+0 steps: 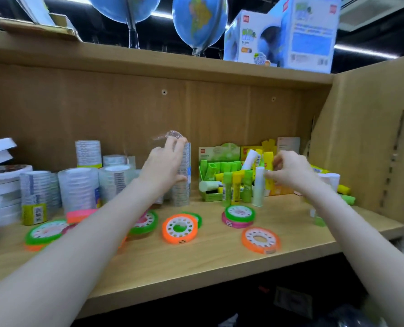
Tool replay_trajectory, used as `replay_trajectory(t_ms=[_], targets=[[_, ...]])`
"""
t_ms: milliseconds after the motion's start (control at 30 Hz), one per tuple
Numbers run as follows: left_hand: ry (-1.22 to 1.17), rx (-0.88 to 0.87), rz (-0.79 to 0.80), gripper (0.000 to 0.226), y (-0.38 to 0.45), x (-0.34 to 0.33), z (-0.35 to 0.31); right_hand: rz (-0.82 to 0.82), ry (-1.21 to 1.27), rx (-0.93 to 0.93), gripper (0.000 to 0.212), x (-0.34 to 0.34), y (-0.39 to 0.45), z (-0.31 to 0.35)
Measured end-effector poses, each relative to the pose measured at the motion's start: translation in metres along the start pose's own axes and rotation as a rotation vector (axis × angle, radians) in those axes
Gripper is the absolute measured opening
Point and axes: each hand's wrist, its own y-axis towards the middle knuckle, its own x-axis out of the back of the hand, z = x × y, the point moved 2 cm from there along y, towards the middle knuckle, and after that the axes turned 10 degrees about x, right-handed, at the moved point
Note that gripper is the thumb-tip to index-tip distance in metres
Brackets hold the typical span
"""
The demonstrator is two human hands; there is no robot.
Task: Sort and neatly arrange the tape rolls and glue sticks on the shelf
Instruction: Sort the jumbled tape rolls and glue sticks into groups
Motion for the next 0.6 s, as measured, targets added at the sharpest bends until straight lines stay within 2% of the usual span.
replay_trajectory(t_ms=[67, 200, 367, 433, 533, 567, 600], targets=[[0.047, 0.017, -0.001, 0.088, 0.005, -0.003, -0.005, 0.060, -0.065, -0.056, 0.019, -0.012, -0.006, -0.015], [0.048, 0.023, -0.054, 0.091, 0.009, -0.012, -0.007, 0.126, -0.028, -0.172, 0.021, -0.032, -0.009, -0.034], [0.044, 0.061, -0.030, 0.094, 0.000, -0.014, -0.006, 0.153, 0.039, -0.192, 0.025, -0.039, -0.012, -0.037], [-0.056, 0.057, -0.084, 0.083, -0.008, -0.009, -0.007, 0.090, -0.023, -0.158, 0.024, -0.033, -0.018, -0.035], [-0.225, -0.037, -0.149, 0.044, -0.031, 0.003, -0.011, -0.074, -0.076, -0.022, 0.021, -0.019, -0.037, -0.020], [-0.280, -0.055, -0.133, 0.035, -0.039, 0.006, -0.011, -0.079, -0.039, 0.050, 0.020, -0.014, -0.045, -0.013], [-0.320, -0.068, -0.074, 0.038, -0.047, 0.011, -0.013, -0.037, 0.039, 0.121, 0.019, -0.011, -0.053, -0.005]])
